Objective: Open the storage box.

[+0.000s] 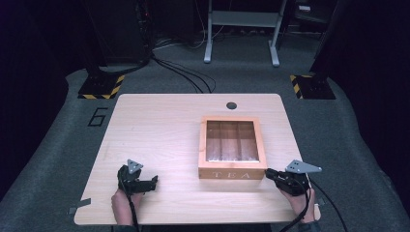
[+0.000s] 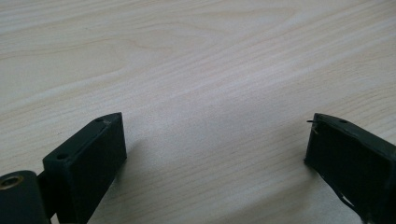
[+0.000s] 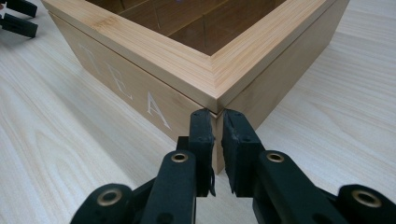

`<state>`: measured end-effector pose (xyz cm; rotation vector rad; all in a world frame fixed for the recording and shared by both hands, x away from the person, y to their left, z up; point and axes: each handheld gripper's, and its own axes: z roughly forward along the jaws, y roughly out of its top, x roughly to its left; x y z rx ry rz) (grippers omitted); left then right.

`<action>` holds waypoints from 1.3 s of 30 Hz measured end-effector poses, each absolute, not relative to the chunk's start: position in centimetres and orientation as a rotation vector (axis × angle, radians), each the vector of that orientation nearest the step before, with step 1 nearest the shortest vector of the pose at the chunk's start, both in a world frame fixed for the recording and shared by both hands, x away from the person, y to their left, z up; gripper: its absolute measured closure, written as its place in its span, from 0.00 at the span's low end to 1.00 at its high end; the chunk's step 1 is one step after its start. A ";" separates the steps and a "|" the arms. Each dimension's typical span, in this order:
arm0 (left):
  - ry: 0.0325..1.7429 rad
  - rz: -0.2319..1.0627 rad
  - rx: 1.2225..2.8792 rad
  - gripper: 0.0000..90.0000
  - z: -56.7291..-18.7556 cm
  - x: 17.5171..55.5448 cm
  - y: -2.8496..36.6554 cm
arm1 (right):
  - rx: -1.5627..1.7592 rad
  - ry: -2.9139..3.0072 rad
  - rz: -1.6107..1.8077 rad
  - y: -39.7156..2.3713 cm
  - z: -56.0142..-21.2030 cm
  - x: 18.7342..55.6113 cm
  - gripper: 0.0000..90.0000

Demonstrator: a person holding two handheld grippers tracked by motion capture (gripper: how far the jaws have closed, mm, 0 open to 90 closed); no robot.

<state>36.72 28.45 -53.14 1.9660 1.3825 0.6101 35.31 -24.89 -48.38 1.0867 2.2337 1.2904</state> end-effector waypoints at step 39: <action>1.383 0.611 1.967 0.05 -53.1 36.7 28.5 | 1.023 2.145 1.433 -24.9 -47.6 36.0 0.97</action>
